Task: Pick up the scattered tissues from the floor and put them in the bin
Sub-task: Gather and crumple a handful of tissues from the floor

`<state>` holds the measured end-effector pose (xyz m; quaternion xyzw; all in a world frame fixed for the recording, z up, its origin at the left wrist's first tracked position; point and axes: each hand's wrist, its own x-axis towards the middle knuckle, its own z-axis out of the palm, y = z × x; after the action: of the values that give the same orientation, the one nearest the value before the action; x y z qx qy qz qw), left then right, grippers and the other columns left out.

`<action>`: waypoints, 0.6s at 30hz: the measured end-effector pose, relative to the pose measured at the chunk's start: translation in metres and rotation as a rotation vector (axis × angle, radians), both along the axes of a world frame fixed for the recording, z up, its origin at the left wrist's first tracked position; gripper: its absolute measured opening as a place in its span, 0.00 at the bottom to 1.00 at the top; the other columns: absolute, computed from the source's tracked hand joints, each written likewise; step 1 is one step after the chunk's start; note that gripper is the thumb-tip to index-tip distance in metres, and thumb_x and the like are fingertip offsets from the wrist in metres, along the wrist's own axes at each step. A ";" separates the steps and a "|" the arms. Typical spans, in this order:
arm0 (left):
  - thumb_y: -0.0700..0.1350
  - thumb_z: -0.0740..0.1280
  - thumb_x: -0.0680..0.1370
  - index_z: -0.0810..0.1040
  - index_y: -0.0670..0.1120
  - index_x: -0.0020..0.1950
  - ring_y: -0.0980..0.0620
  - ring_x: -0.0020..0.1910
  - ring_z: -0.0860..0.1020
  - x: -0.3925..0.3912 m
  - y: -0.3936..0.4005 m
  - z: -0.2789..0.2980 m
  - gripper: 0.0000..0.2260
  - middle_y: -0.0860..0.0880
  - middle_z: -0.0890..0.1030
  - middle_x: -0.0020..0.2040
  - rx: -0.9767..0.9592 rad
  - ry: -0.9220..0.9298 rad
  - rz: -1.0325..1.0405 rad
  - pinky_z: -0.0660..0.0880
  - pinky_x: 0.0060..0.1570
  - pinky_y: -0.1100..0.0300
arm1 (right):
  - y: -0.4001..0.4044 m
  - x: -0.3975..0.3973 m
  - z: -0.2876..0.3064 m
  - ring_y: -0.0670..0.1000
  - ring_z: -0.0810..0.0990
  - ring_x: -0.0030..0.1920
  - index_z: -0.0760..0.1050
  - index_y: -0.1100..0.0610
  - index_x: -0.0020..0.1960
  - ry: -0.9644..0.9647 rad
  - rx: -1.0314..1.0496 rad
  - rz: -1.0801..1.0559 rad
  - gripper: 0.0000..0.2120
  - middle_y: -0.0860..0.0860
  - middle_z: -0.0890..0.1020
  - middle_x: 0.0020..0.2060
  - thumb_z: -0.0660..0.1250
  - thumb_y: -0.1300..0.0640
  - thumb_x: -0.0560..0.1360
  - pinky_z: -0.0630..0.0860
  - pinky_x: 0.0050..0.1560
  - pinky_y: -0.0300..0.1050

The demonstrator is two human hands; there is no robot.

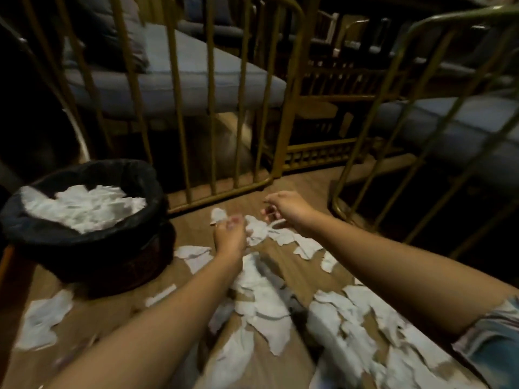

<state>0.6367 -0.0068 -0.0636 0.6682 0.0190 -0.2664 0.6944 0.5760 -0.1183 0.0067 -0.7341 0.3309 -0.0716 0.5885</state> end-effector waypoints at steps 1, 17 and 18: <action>0.44 0.63 0.79 0.80 0.43 0.52 0.48 0.34 0.76 -0.016 -0.009 -0.012 0.08 0.44 0.80 0.40 0.049 0.080 -0.069 0.72 0.33 0.60 | -0.013 -0.019 -0.008 0.51 0.79 0.36 0.75 0.60 0.56 0.040 -0.028 0.011 0.10 0.55 0.81 0.41 0.59 0.55 0.81 0.74 0.35 0.43; 0.44 0.65 0.79 0.76 0.46 0.52 0.45 0.50 0.79 -0.224 -0.145 -0.087 0.04 0.44 0.79 0.49 0.376 -0.070 -0.704 0.76 0.52 0.54 | -0.108 -0.293 -0.156 0.47 0.80 0.46 0.80 0.55 0.49 0.294 -0.218 -0.008 0.08 0.49 0.82 0.45 0.62 0.56 0.79 0.77 0.52 0.43; 0.43 0.65 0.79 0.76 0.48 0.51 0.46 0.51 0.79 -0.238 -0.145 -0.096 0.02 0.45 0.80 0.50 0.384 -0.129 -0.703 0.76 0.53 0.55 | -0.108 -0.305 -0.164 0.47 0.80 0.46 0.80 0.54 0.48 0.294 -0.227 -0.027 0.08 0.49 0.82 0.43 0.62 0.56 0.79 0.77 0.51 0.43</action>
<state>0.3987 -0.1517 -0.1592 0.7671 -0.2046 -0.4366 0.4232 0.2710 -0.2263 -0.1573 -0.7939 0.4130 -0.0081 0.4461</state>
